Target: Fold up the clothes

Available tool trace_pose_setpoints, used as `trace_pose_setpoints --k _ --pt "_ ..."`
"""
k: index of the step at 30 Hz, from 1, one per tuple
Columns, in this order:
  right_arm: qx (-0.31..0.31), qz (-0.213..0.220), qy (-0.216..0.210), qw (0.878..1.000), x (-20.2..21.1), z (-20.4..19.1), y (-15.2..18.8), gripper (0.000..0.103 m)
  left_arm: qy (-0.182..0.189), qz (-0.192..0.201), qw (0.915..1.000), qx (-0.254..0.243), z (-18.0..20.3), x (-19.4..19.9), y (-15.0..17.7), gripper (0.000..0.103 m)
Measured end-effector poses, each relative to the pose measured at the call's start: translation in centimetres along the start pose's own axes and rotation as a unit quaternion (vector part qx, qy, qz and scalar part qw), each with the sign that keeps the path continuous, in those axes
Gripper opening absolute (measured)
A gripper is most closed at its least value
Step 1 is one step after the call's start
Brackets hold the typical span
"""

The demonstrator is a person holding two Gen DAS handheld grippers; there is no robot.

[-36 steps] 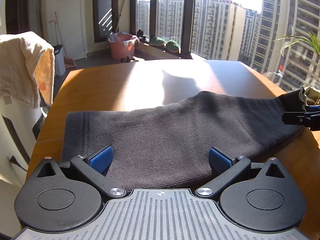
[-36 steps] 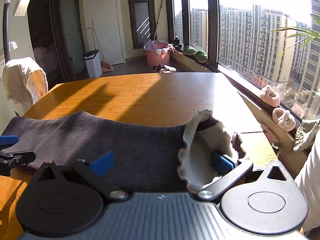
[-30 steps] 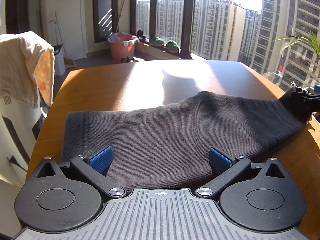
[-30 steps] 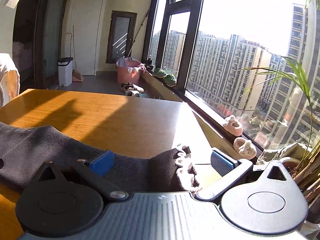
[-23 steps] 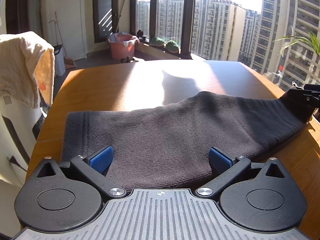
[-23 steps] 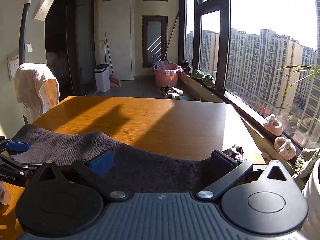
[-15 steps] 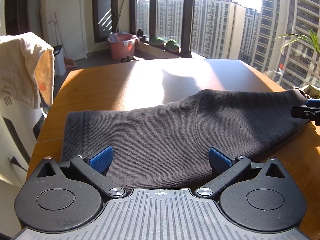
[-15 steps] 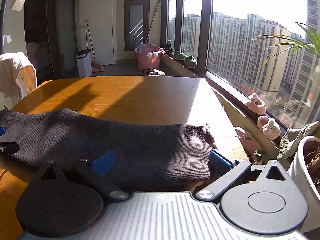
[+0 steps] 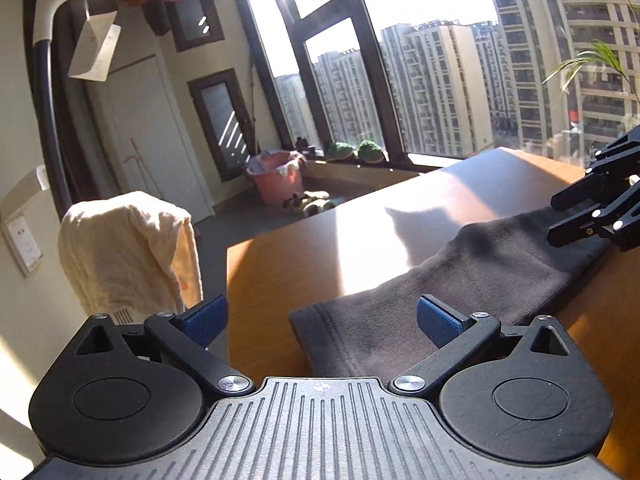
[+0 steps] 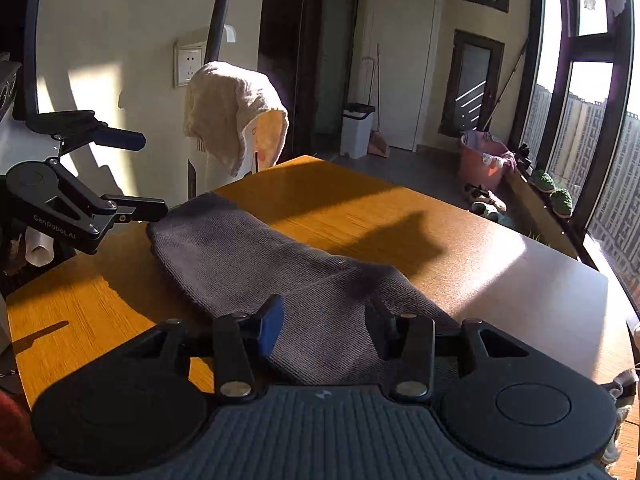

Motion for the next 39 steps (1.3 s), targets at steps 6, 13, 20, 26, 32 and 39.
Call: trace_pose_setpoints --k 6,13,20,26,32,39 --pt "0.061 -0.024 -0.046 0.997 -4.0 -5.7 0.0 0.046 -0.007 -0.022 0.9996 -0.013 -2.4 2.2 2.6 0.078" --pt "0.026 -0.012 -0.042 0.999 -1.5 -3.2 -1.5 0.002 0.015 -0.011 0.9966 -0.08 0.4 1.4 3.3 0.09" --pt "0.086 -0.005 -0.057 0.995 -1.6 -6.1 -0.2 0.041 0.021 0.001 0.9941 -0.106 2.3 -0.7 2.1 0.091" --pt "0.077 -0.014 -0.052 0.996 -3.5 -6.9 -0.5 0.006 0.024 0.011 0.9948 -0.099 1.5 0.4 2.4 0.097" --pt "-0.05 -0.003 -0.092 0.995 -1.1 -2.5 -3.5 0.005 0.05 0.022 0.9938 -0.097 1.7 1.0 2.6 0.099" --pt "-0.048 -0.01 -0.056 0.997 1.4 -0.9 -2.3 0.006 0.046 0.023 0.9932 -0.104 3.4 -3.6 0.9 0.098"
Point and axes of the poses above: each gripper's, at about its wrist camera, not at the fingertips, and x roughly against the way its jaws point, z to its right, y to its underside, the point moved 8 cm from there along -x, roughly the way its jaws point, and after that the axes turned 7 degrees about y, right-handed, at the moved point
